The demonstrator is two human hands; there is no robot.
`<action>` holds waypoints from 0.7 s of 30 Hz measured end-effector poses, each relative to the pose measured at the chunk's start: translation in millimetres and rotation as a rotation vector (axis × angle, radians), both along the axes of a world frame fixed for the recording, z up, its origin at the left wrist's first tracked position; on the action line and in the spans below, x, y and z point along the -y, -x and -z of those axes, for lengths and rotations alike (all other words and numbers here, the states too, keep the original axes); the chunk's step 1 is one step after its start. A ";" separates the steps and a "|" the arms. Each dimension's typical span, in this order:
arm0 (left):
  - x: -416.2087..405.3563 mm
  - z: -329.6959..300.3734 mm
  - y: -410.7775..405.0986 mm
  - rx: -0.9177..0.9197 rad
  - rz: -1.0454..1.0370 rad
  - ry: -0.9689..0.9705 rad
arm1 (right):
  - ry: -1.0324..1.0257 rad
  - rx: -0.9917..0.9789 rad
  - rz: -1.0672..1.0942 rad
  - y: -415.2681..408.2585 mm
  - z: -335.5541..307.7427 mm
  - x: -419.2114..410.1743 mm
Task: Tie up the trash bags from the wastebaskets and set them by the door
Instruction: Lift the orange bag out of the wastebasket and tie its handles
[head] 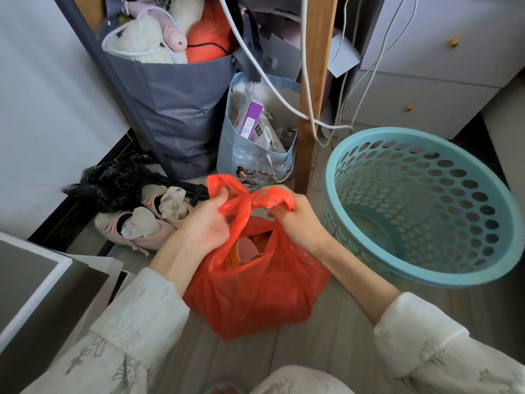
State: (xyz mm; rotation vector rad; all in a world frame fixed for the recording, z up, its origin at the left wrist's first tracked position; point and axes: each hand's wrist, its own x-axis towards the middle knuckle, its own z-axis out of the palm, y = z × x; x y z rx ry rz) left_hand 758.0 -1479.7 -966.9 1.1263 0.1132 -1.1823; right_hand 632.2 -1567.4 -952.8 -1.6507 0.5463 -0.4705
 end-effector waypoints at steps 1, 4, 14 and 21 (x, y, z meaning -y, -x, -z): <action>0.9 -2.4 -0.8 0.023 -0.065 0.018 | -0.059 0.037 0.022 -0.6 -2.6 -0.6; -2.6 -0.7 -3.3 -0.098 -0.312 0.172 | -0.351 0.123 0.070 -3.4 -7.7 0.3; -60.1 45.8 -39.8 0.004 -0.421 -0.214 | -0.126 -0.301 0.177 25.6 27.5 13.7; -72.3 59.0 -55.5 0.057 -0.389 -0.354 | 0.269 -0.579 0.086 42.4 39.6 17.0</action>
